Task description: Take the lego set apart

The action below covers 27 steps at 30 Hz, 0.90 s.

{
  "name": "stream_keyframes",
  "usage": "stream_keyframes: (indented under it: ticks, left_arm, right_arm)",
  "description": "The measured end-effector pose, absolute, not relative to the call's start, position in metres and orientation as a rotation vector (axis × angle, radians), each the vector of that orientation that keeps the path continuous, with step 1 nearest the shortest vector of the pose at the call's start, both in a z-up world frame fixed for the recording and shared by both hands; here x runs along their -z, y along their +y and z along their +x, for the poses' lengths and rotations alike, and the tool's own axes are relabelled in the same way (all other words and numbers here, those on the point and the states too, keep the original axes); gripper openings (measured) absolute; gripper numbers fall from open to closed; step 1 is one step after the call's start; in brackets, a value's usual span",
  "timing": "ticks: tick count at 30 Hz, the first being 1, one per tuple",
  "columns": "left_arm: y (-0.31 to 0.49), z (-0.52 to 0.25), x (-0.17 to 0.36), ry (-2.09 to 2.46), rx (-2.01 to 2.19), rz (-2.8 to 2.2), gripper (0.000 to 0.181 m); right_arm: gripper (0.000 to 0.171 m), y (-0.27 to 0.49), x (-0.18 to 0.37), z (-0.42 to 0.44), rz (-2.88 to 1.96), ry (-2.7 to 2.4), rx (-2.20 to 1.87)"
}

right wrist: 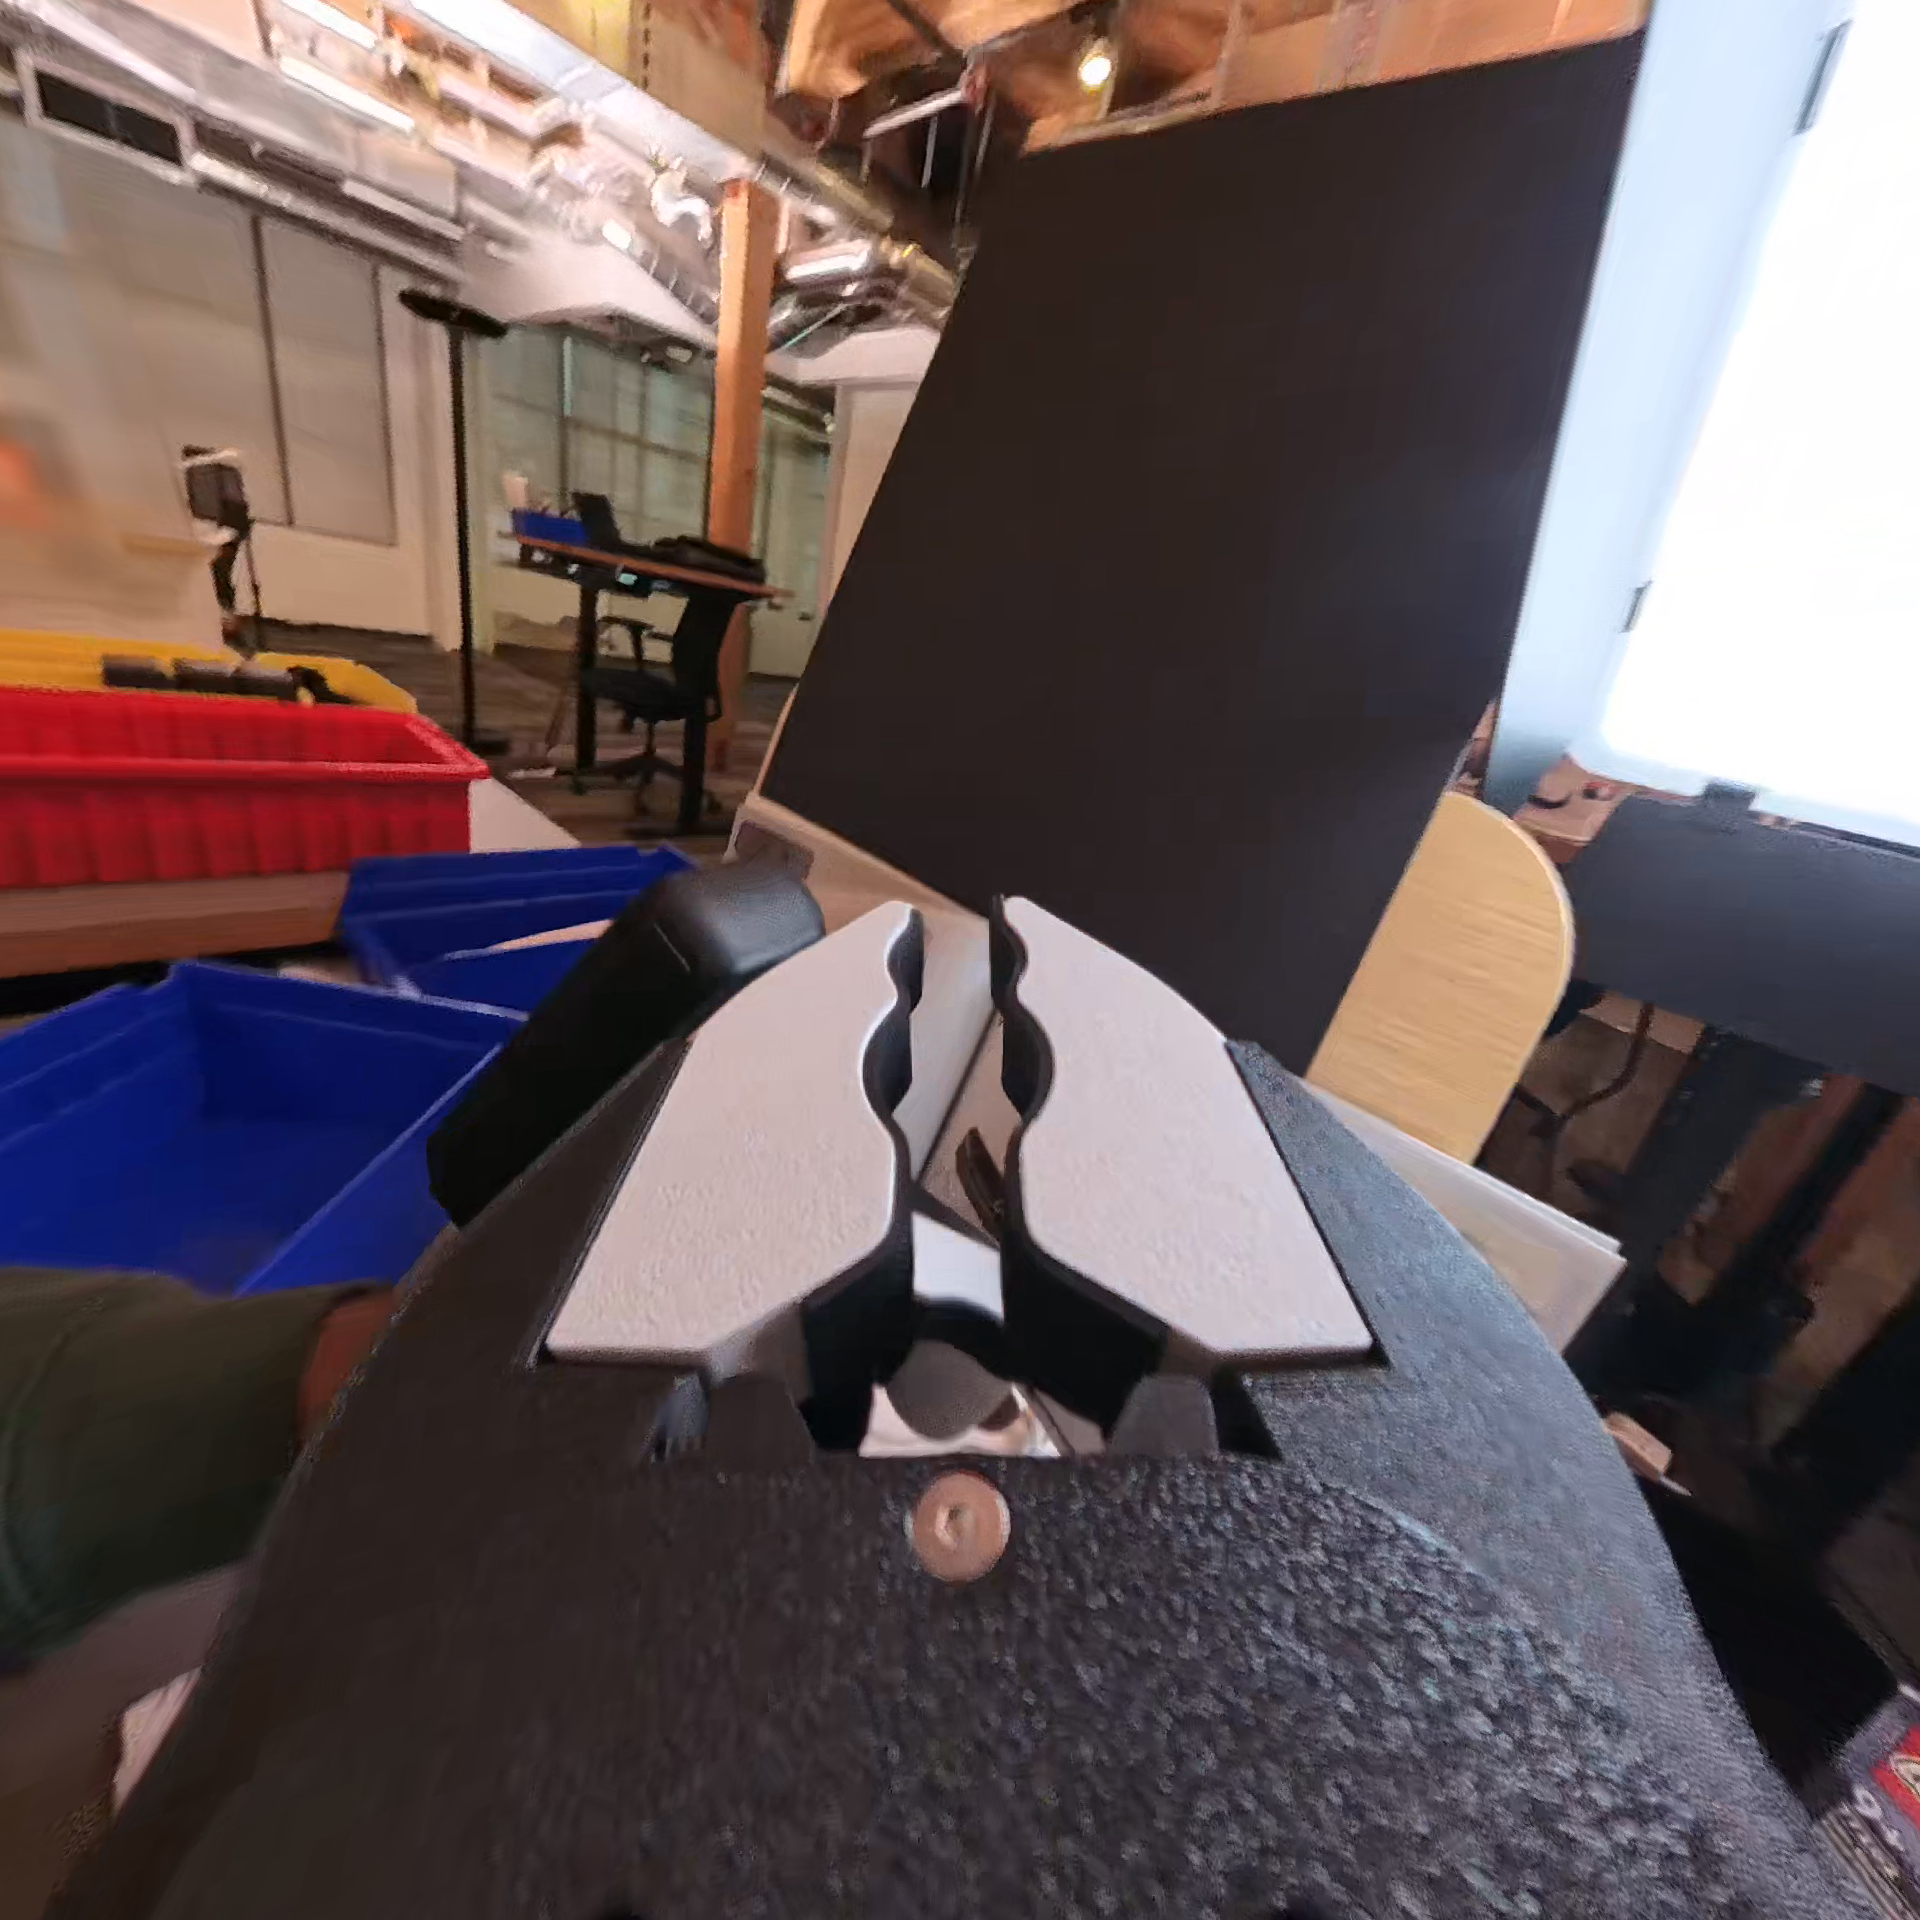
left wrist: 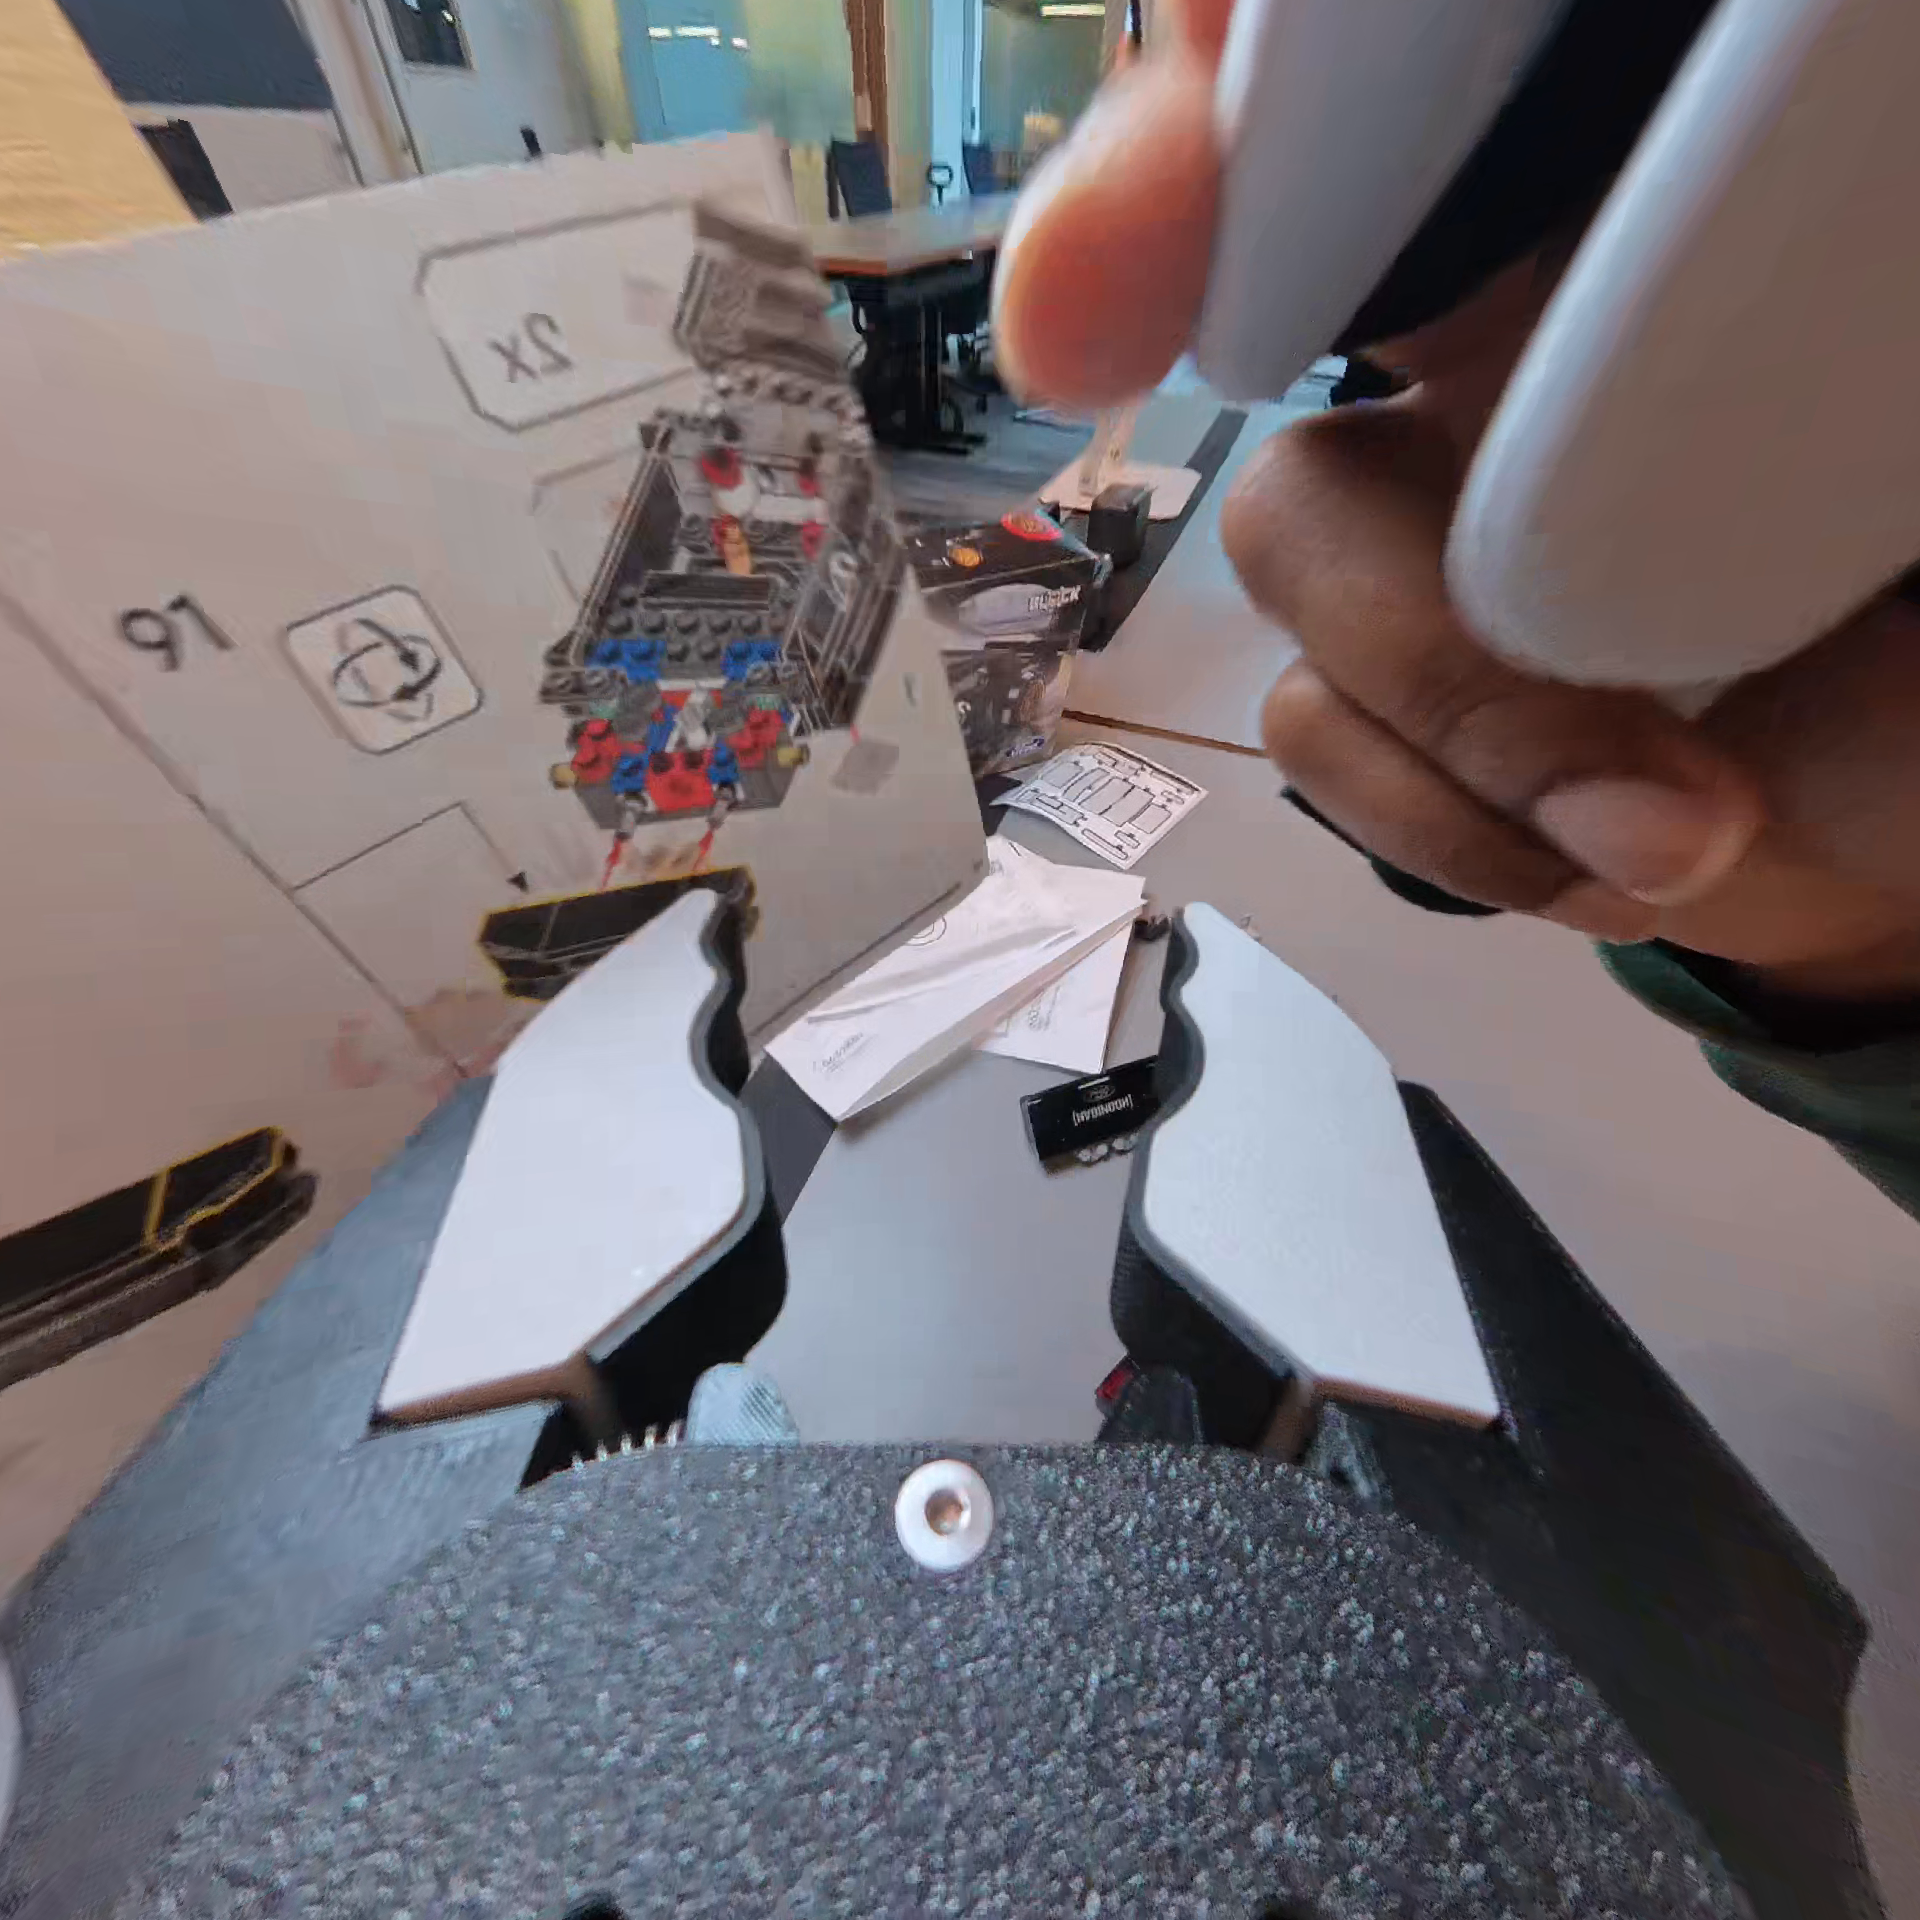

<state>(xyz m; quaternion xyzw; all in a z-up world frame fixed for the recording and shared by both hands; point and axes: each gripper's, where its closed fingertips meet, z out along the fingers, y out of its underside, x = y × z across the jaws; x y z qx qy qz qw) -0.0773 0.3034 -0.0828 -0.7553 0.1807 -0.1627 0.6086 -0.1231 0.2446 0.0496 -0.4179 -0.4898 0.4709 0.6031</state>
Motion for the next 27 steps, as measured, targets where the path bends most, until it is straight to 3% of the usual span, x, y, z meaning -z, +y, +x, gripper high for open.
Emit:
stream_keyframes:
  ticks: [9, 16, 19, 27]
  left_arm:
    - [0.258, -0.166, 0.111, 0.176, -0.041, -2.0, 0.069]
    - [0.237, -0.227, 0.114, 0.11, -0.212, -2.04, 0.065]
    - [0.237, -0.239, 0.115, 0.099, -0.208, -1.997, 0.056]
    - [0.242, -0.248, 0.108, 0.14, -0.262, -1.939, 0.055]
  right_arm:
    - [0.006, 0.309, 0.092, -0.18, -1.286, -1.409, -0.637]
    - [0.008, 0.347, 0.08, -0.178, -1.211, -1.257, -0.376]
    - [0.008, 0.352, 0.083, -0.176, -1.244, -1.281, -0.413]
    - [0.005, 0.371, 0.08, -0.166, -1.204, -1.18, -0.401]
